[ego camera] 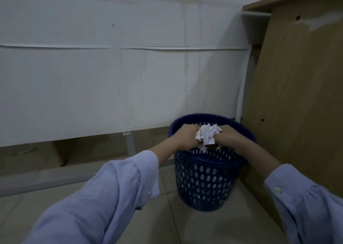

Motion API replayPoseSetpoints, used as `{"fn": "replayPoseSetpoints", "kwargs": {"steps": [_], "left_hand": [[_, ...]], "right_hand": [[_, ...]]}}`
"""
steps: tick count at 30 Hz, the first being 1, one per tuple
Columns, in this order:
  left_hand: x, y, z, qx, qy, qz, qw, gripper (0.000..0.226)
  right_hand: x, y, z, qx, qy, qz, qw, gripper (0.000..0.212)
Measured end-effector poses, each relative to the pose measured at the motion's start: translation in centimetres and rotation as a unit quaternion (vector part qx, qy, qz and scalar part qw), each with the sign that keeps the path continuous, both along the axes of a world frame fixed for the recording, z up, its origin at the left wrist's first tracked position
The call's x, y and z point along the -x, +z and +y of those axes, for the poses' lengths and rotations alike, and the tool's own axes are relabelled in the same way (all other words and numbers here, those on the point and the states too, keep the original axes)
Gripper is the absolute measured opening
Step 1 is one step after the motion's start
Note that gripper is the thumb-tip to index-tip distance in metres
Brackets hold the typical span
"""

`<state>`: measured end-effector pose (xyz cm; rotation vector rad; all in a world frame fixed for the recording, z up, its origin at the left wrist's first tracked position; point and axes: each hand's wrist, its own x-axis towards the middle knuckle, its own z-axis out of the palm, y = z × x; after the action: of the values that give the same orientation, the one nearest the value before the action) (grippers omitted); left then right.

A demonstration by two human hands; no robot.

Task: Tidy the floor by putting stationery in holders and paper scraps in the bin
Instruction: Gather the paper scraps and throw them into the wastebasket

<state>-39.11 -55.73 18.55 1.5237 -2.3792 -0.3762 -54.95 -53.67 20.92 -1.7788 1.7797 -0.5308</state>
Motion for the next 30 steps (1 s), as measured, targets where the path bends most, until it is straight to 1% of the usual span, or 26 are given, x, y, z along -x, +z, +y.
{"fn": "replayPoseSetpoints", "kwargs": {"steps": [2, 4, 5, 7, 9, 10, 11, 13, 15, 17, 18, 20, 23, 27, 29, 30], "left_hand": [[0.5, -0.8, -0.5, -0.003, 0.004, -0.016, 1.0, 0.031], [0.8, -1.4, -0.8, -0.007, 0.007, -0.025, 1.0, 0.037], [0.9, -1.8, -0.9, -0.009, 0.01, -0.026, 1.0, 0.036], [1.0, -2.6, -1.1, -0.019, 0.018, -0.015, 1.0, 0.032], [1.1, -3.3, -1.4, -0.026, 0.035, 0.005, 0.999, 0.033], [1.2, -3.5, -1.6, -0.025, 0.04, 0.01, 0.999, 0.034], [1.2, -3.7, -1.7, -0.023, 0.042, 0.011, 0.999, 0.032], [1.3, -3.8, -1.8, -0.018, 0.045, 0.013, 0.999, 0.025], [1.2, -4.0, -2.0, -0.012, 0.047, 0.015, 0.999, 0.025], [1.1, -4.2, -2.1, -0.008, 0.05, 0.016, 0.999, 0.031], [1.1, -4.3, -2.2, -0.006, 0.053, 0.015, 0.998, 0.034], [1.1, -4.3, -2.2, -0.002, 0.059, 0.012, 0.998, 0.041], [1.1, -4.4, -2.3, -0.007, 0.06, 0.021, 0.998, 0.062], [1.1, -4.4, -2.2, -0.02, 0.061, 0.015, 0.998, 0.08], [1.1, -4.4, -2.2, -0.019, 0.063, 0.017, 0.998, 0.083], [1.1, -4.3, -2.1, -0.014, 0.062, 0.021, 0.998, 0.08]], "right_hand": [[0.3, -1.4, -0.9, 0.002, 0.003, 0.02, 1.0, 0.026], [0.8, -3.0, -1.7, 0.004, 0.01, 0.028, 1.0, 0.03], [0.8, -3.5, -1.9, 0.018, 0.017, 0.036, 0.999, 0.028], [0.6, -4.2, -2.0, 0.017, 0.041, 0.064, 0.997, 0.018], [0.3, -4.8, -2.2, 0.036, 0.044, 0.07, 0.996, 0.033], [0.4, -5.0, -2.4, 0.041, 0.039, 0.067, 0.996, 0.035], [0.4, -5.1, -2.3, 0.049, 0.034, 0.061, 0.996, 0.031], [0.6, -5.5, -2.3, 0.053, 0.024, 0.035, 0.998, 0.011], [1.0, -6.0, -2.7, 0.048, 0.007, 0.007, 0.999, 0.049], [1.2, -6.3, -2.7, 0.059, -0.005, -0.016, 0.998, 0.079], [1.2, -6.4, -2.8, 0.062, -0.009, -0.021, 0.998, 0.088], [1.3, -6.8, -3.1, 0.082, -0.018, -0.027, 0.996, 0.101], [1.6, -7.6, -3.7, 0.105, -0.034, -0.009, 0.994, 0.107], [1.6, -7.5, -3.5, 0.097, -0.04, 0.006, 0.994, 0.108], [1.5, -7.4, -3.4, 0.098, -0.045, 0.008, 0.994, 0.102], [1.5, -7.3, -3.2, 0.101, -0.047, 0.013, 0.994, 0.097]]}}
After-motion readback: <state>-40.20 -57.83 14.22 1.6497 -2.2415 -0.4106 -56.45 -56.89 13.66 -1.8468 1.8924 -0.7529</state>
